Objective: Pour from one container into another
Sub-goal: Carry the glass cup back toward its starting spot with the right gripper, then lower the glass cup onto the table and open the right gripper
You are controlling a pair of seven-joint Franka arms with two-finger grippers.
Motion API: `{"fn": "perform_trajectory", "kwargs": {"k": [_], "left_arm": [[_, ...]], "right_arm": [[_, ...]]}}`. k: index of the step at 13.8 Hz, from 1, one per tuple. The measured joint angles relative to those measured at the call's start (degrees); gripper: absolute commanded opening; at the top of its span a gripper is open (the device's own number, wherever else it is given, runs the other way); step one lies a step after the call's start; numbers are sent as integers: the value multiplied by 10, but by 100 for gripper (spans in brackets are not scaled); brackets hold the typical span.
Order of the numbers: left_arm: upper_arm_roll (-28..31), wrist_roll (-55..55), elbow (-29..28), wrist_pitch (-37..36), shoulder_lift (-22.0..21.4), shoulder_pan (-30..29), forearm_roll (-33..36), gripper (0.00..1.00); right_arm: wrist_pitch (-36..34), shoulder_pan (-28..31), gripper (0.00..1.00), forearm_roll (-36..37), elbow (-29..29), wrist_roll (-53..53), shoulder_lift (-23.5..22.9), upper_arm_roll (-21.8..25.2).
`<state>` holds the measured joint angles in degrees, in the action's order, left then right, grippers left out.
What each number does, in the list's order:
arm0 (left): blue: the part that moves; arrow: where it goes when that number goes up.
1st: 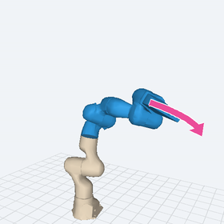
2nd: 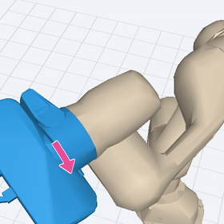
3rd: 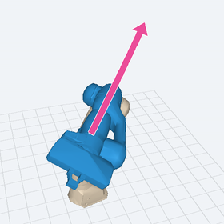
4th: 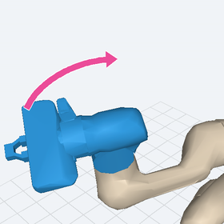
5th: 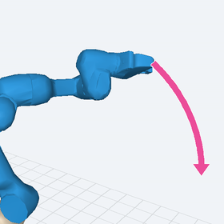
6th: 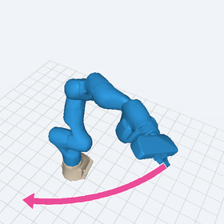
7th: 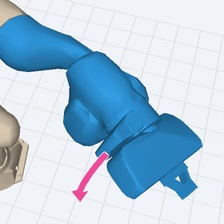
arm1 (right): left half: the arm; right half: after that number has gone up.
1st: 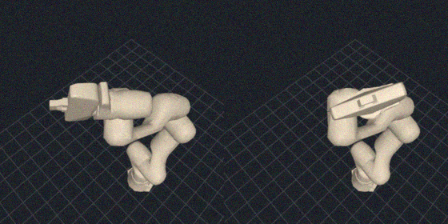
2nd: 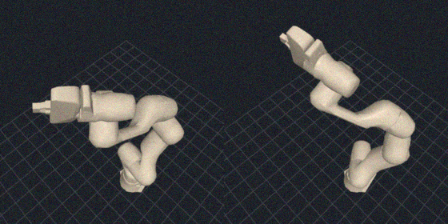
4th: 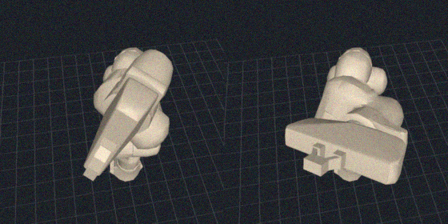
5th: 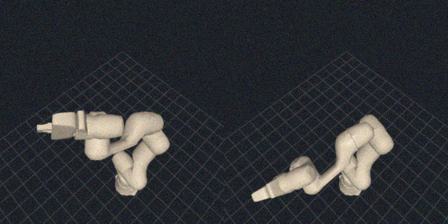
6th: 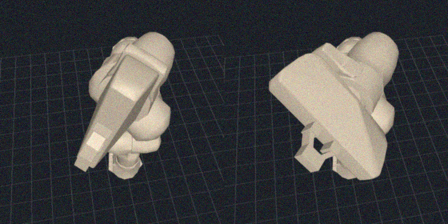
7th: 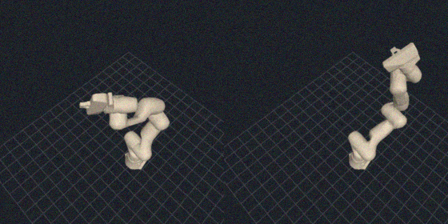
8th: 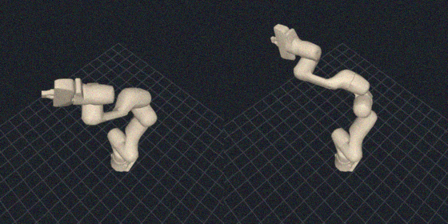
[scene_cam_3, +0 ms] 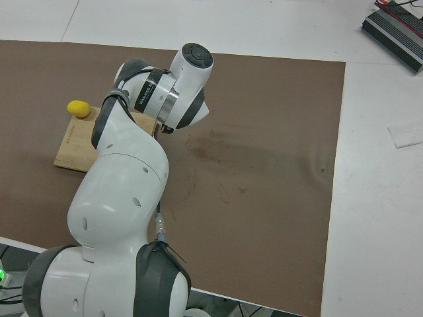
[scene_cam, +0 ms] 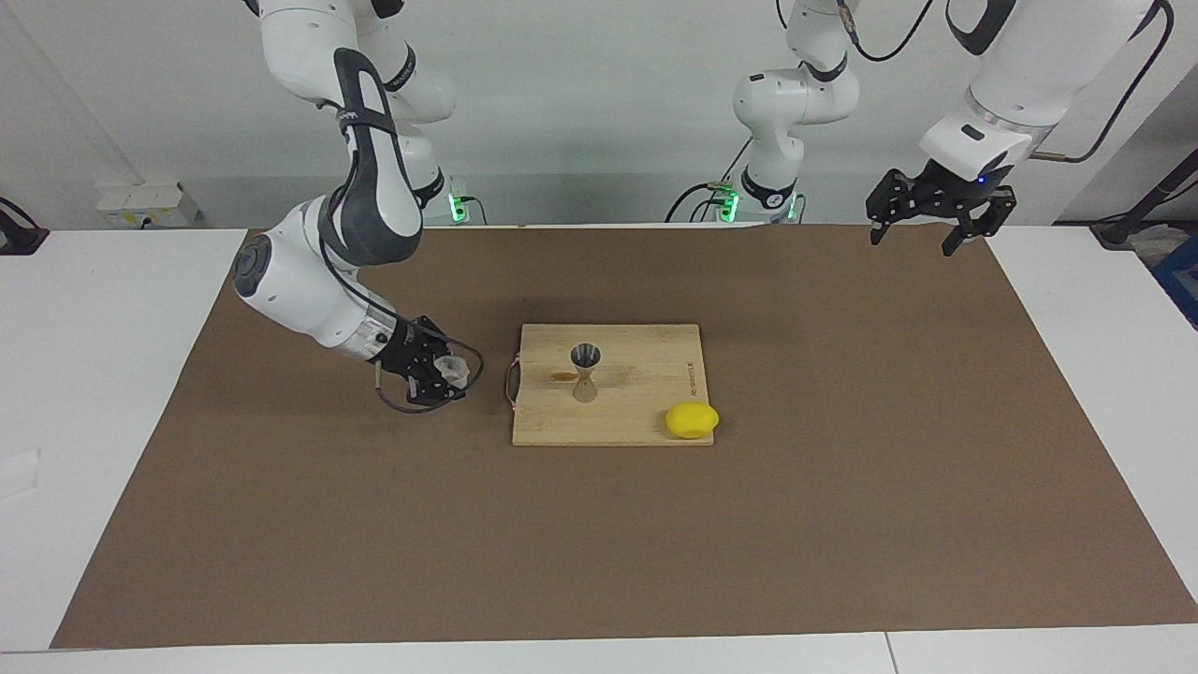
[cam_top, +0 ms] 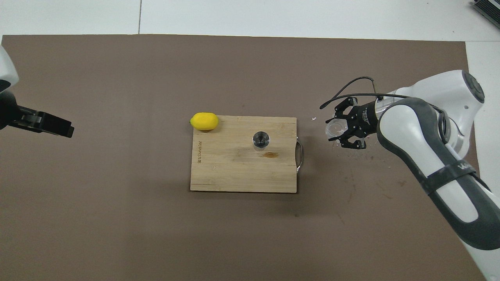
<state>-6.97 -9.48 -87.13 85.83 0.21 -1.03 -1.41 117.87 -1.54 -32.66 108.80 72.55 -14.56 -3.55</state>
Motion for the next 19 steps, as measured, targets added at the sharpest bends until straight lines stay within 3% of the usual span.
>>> {"fn": "perform_trajectory", "kwargs": {"k": [8,12,15,17,19], "left_arm": [[0,0,0,0,0,0,0,100],[0,0,0,0,0,0,0,100],[0,0,0,0,0,0,0,100],[0,0,0,0,0,0,0,100],[0,0,0,0,0,0,0,100]], "right_arm": [[-13,81,5,-86,50,-96,-4,0],[-13,107,21,-127,76,-137,-15,0],[6,106,27,-134,90,-137,-15,-3],[22,101,37,-134,99,-137,-15,-5],[33,99,66,-134,110,-137,-15,-5]]}}
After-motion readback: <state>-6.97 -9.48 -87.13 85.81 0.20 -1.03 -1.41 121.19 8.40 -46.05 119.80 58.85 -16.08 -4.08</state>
